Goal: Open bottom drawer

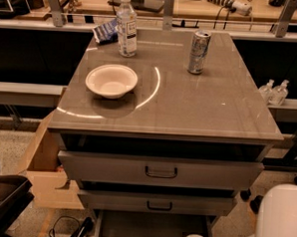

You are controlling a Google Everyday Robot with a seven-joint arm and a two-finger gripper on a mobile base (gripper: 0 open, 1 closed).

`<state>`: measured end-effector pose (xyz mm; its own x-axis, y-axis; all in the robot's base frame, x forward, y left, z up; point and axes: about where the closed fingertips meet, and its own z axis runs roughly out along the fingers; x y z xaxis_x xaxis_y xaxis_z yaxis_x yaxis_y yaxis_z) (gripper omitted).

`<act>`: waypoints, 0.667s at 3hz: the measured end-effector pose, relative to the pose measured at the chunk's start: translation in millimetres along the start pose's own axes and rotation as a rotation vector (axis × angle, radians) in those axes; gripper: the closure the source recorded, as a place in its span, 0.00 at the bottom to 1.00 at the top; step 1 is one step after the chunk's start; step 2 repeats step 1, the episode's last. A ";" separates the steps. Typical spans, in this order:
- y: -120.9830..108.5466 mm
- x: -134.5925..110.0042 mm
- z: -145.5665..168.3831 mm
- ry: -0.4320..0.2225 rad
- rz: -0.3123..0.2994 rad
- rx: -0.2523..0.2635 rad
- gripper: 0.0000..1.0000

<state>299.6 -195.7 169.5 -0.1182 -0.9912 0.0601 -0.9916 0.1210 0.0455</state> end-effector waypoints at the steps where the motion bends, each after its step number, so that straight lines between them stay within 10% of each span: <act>1: 10.4 4.4 0.7 -0.003 0.020 -0.010 1.00; 2: 10.4 4.4 0.7 -0.003 0.020 -0.010 1.00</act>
Offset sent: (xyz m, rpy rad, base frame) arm 0.0000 0.0000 0.0000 0.0000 0.0000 0.0000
